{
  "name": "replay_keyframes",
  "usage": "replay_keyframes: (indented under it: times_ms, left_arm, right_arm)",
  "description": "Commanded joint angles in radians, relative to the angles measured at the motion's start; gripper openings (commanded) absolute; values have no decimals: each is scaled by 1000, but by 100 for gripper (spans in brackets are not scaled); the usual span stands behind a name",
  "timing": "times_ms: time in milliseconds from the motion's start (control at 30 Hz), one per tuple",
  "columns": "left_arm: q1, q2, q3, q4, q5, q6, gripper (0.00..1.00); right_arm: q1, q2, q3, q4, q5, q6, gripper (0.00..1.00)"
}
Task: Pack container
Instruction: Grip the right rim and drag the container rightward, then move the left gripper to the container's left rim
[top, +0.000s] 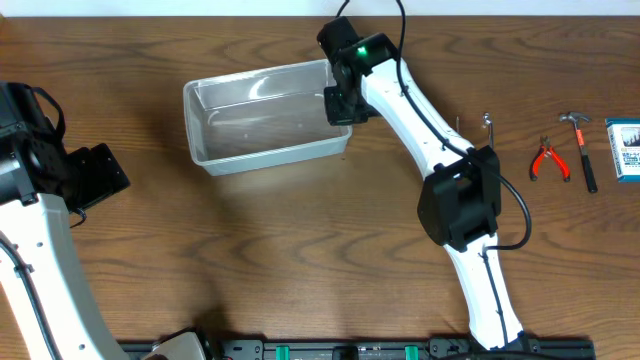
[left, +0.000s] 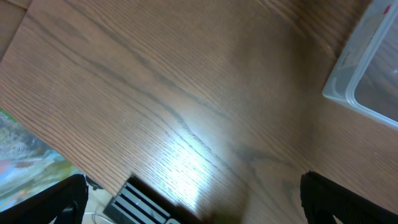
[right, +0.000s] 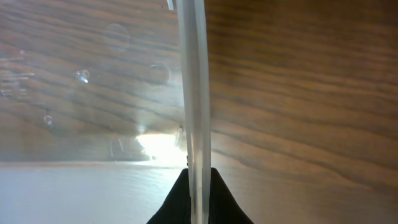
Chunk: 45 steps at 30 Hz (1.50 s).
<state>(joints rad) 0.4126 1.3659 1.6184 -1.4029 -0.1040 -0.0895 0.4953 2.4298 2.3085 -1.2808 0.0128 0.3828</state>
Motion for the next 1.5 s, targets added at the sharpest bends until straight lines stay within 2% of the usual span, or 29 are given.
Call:
replay_keyframes:
  times_ms: [0, 400, 1000, 1300, 1467]
  left_arm:
    - [5, 0, 19, -3, 8, 2, 98]
    - [5, 0, 19, -7, 8, 2, 98]
    - [5, 0, 19, -6, 8, 2, 98]
    - [5, 0, 19, 34, 117, 10, 98]
    - [5, 0, 19, 49, 120, 10, 98]
  right_arm:
    - [-24, -19, 3, -37, 56, 22, 1]
    - [-37, -85, 3, -110, 70, 41, 1]
    - [-64, -87, 3, -203, 98, 84, 1]
    - [-89, -89, 3, -211, 148, 80, 1]
    - [-101, -93, 3, -241, 149, 80, 1]
